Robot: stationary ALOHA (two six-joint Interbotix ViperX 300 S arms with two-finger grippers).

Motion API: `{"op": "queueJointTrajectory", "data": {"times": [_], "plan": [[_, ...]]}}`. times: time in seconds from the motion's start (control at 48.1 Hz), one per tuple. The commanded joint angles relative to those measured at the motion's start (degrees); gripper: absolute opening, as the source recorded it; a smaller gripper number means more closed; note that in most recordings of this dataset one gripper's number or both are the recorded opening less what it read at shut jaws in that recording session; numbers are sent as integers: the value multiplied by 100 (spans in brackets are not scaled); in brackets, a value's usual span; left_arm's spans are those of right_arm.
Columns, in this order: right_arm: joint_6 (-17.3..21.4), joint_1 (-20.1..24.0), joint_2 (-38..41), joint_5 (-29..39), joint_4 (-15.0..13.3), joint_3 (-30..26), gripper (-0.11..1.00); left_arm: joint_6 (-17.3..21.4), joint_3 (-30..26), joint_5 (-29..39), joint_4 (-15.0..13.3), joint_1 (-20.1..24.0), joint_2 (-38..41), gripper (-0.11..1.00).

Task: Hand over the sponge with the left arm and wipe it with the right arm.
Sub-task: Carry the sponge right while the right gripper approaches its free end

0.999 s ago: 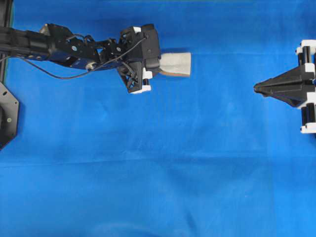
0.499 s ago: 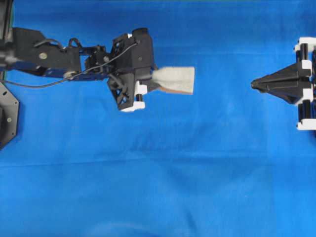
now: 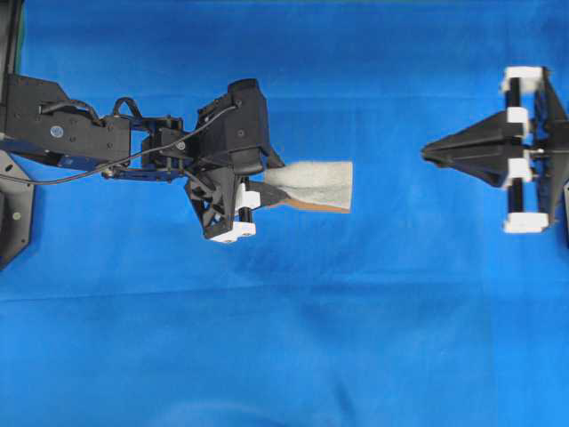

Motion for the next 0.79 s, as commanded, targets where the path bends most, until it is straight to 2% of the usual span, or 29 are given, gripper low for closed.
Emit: {"op": "queueJointTrajectory", "data": {"times": [0.0, 0.083, 0.25, 0.291, 0.354, 0.562, 0.77], "plan": [[53, 0, 237, -26, 18, -246, 0, -18, -44, -18, -9, -18, -149, 33], [132, -9, 554, -26, 18, -387, 4, -9, -44, -18, -9, -9, -149, 33], [97, 0, 1292, 123, -9, -721, 54, 9, -53, -18, -9, -9, -149, 33], [97, 0, 1468, 211, -9, -817, 64, 9, -53, -18, -9, -9, -149, 33], [97, 0, 1731, 378, -9, -984, 72, -18, -53, -18, -9, -9, -149, 33], [70, 0, 2399, 905, -62, -1512, 74, -35, -44, -9, -9, -9, -149, 33], [70, 44, 2804, 1020, -141, -1819, 74, -9, -44, -9, 0, -9, -141, 33]]}}
